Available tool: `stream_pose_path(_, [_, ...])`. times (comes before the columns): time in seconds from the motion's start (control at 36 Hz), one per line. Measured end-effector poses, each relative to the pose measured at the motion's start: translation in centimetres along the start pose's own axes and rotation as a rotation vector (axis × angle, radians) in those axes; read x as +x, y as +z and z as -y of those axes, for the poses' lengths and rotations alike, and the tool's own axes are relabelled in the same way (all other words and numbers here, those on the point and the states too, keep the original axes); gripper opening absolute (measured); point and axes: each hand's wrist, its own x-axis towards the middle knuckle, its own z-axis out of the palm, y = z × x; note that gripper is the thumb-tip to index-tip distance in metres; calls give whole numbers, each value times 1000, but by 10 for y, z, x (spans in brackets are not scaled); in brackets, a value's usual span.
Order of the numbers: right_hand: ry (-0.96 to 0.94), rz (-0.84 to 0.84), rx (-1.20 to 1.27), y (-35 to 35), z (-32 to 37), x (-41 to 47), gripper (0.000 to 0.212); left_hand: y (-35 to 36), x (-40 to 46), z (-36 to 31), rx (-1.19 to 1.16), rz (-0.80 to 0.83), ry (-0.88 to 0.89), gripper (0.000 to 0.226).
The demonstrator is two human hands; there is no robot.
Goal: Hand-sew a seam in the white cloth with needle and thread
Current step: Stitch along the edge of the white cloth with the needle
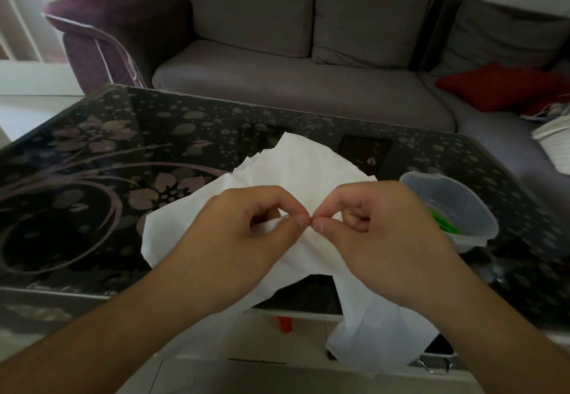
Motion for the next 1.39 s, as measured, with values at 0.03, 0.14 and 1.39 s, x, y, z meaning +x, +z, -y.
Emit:
stream_pose_path(0.03, [4,-5,-3,-1,0,0,16,0,0,-1,2,4,0,12])
stream_pose_path(0.14, [-26,-59,5,-1,-1,0,23,-1,0,1,28,9,-6,12])
stream_pose_path(1.39, [-125,3,-29,19,-4,-1,13,-3,0,3,-7,-17,-8,14])
